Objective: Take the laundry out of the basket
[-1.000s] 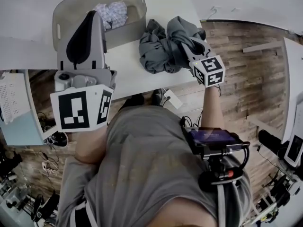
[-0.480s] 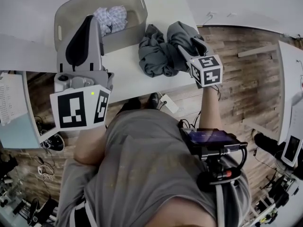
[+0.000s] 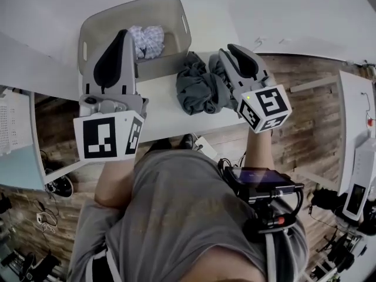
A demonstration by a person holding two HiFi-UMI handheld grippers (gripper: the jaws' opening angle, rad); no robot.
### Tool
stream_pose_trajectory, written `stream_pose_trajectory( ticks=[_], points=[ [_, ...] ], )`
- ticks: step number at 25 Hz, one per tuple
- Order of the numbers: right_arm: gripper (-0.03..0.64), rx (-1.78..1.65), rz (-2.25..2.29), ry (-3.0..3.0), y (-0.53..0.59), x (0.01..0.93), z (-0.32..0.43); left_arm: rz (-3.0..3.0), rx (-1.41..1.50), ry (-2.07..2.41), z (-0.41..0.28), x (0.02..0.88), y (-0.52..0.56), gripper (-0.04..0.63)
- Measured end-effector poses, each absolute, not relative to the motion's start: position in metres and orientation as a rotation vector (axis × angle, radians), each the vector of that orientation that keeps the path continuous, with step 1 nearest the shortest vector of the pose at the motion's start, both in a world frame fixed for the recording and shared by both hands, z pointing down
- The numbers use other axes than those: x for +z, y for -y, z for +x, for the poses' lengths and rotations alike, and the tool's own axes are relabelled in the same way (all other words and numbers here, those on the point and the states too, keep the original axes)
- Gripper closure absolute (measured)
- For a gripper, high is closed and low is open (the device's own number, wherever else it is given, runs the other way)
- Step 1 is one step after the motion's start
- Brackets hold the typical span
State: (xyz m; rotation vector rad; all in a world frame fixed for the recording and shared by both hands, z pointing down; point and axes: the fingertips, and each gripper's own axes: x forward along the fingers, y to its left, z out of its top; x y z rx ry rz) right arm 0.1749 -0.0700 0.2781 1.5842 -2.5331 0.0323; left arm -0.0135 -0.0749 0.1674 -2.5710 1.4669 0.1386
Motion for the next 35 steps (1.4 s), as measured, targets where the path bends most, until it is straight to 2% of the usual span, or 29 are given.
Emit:
stream_pose_trajectory(
  ticks=[2,4,17,35],
  points=[
    [0.586,-0.015,1.566,2.624,0.071,0.256,0.154,-2.557,0.136,-1.483,-0.019,0.167,0.076,0.588],
    [0.598,-0.054,1.558,2.689,0.073,0.237,0.134,-2.543,0.128,-1.501,-0.025,0.166,0.079,0.588],
    [0.598,-0.192,1.412,2.834,0.112,0.192,0.05,-2.461,0.162,-1.591,-0.068,0.156,0.103,0.588],
    [0.598,-0.13,1.405,2.856,0.148,0.198,0.045,-2.511,0.133,-1.58,-0.068,0.168,0.158,0.588]
  ],
)
